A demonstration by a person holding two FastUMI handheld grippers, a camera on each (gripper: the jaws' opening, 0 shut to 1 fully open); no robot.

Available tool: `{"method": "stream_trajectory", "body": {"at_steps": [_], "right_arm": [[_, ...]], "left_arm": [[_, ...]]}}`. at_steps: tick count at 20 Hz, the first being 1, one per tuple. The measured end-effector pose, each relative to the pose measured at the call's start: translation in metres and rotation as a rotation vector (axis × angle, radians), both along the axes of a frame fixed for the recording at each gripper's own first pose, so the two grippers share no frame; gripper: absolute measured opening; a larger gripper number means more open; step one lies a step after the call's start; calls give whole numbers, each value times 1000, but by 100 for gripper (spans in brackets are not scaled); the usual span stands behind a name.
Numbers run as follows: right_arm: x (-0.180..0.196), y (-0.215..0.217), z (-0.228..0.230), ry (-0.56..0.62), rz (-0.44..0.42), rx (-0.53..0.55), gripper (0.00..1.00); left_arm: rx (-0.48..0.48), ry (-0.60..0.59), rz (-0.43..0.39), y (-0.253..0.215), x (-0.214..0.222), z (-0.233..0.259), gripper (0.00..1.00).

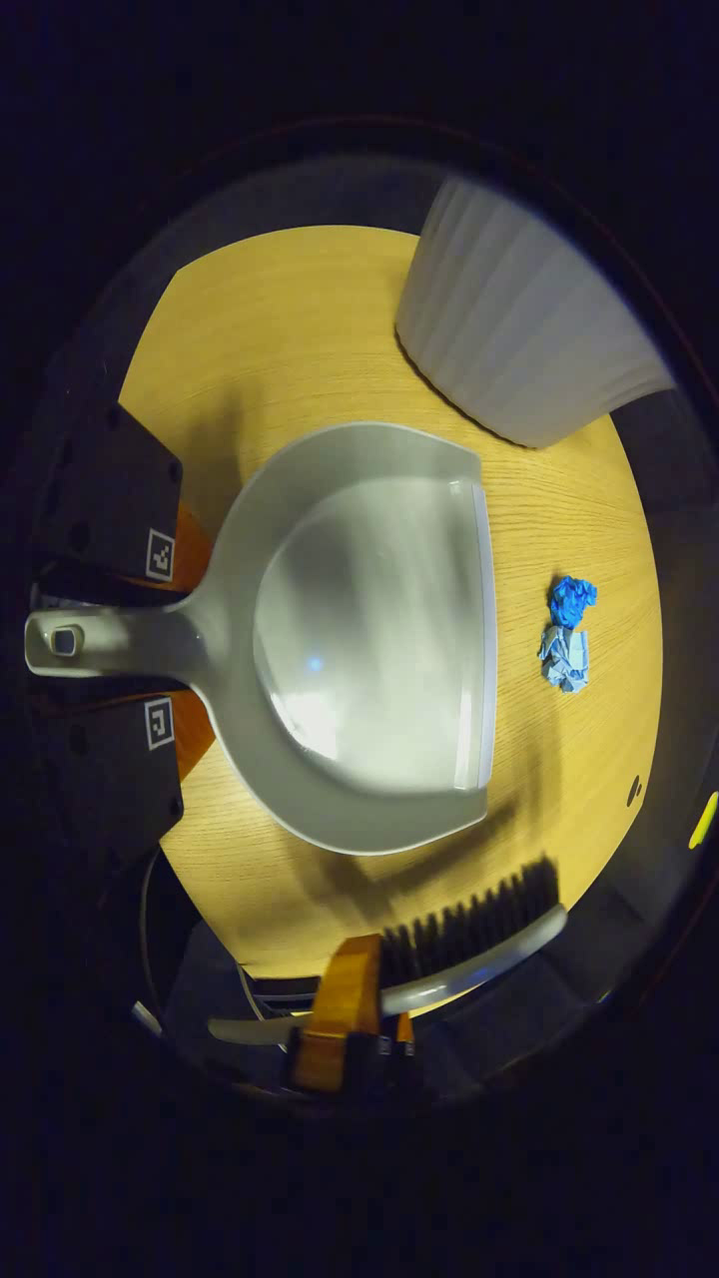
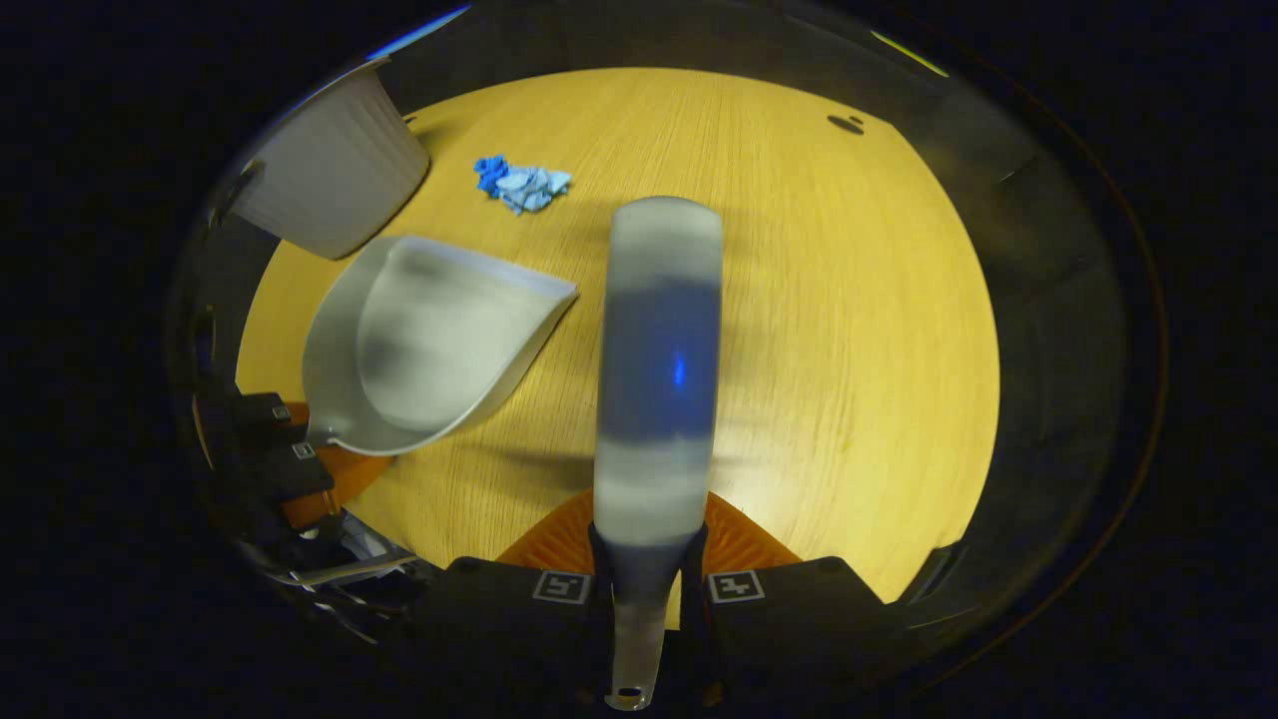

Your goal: Pick up the small broom and dustpan from the desktop, sweep the trash into the dustpan with the broom, and then empty the trash into the garbage bin.

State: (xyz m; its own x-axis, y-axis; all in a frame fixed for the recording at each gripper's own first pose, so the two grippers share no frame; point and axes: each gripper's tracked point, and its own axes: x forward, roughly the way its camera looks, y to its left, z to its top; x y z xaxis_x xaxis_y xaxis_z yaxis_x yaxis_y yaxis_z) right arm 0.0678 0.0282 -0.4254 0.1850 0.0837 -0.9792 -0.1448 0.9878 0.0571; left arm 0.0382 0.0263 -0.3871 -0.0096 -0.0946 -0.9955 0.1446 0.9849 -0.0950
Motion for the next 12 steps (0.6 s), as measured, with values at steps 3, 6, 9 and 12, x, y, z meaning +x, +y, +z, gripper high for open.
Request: {"method": "stream_trajectory", "body": {"at_steps": [3,6,9,12], "right_arm": [[62,2,32,-111,81,-17,28],[136,23,38,-198,152,-6,28],[150,50,-9,-101,298,-39,28],[173,72,-15,-107,370,-37,28]], "left_arm": [[-3,-18,-25,9,-10,5,26],[11,-16,-39,17,-12,2,26],[33,-5,-51,25,-14,-5,26],[43,30,5,34,-23,-4,26]]}}
